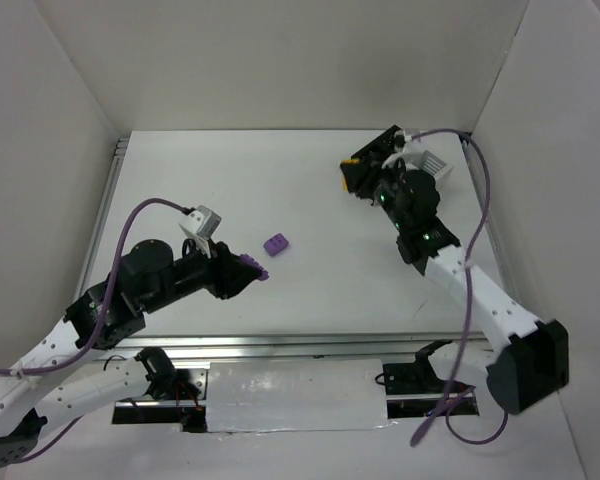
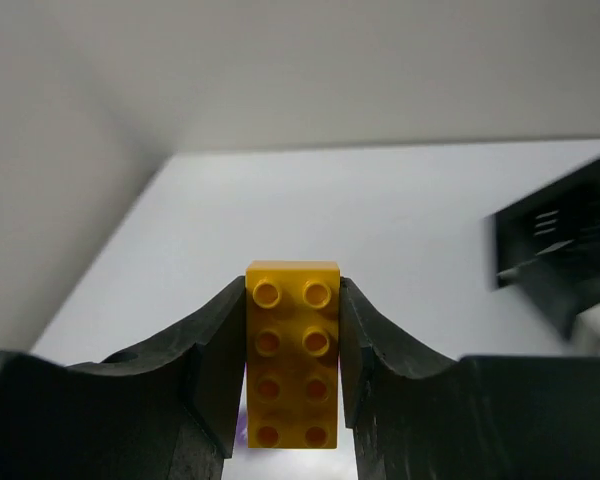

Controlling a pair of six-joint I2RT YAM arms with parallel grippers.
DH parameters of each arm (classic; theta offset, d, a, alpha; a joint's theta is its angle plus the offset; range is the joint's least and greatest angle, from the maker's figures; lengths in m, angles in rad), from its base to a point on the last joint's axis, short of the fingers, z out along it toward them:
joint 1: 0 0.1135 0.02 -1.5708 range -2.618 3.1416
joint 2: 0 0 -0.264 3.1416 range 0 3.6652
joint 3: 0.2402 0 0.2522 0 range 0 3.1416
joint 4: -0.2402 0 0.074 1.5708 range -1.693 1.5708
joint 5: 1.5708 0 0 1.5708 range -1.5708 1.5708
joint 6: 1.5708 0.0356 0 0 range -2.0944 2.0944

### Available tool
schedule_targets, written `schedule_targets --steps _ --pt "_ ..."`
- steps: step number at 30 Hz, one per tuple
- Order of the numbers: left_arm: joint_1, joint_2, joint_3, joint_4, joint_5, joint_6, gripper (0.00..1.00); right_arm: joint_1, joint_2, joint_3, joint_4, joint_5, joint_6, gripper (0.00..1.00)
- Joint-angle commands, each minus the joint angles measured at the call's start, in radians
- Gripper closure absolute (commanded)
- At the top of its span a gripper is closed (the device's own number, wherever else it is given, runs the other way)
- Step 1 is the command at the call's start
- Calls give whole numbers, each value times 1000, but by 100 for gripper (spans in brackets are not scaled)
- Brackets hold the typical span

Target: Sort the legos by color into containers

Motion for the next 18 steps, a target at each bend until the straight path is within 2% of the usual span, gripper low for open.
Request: schedule_targets --steps 1,3,4,6,7,9,13,18 --pt "3 37 67 -270 -455 -52 100 -88 245 243 -68 612 -112 100" --pt "3 48 61 -351 -534 -69 100 -122 424 346 -73 683 -125 100" --pt "3 48 54 -364 -567 -69 100 -153 479 463 -88 685 -134 100" --pt "1 40 26 -367 -581 -75 100 -174 645 582 -140 732 -174 100" --pt "0 23 23 -364 -588 -76 100 -185 690 688 -158 731 -186 100" --pt "0 15 21 -359 -601 -72 100 -228 800 779 -218 703 -198 100" --pt "1 26 18 -355 -604 -66 100 -268 908 938 -275 649 -223 99" --pt "1 55 20 -347 -576 -42 100 -291 1015 1015 -298 632 -280 97"
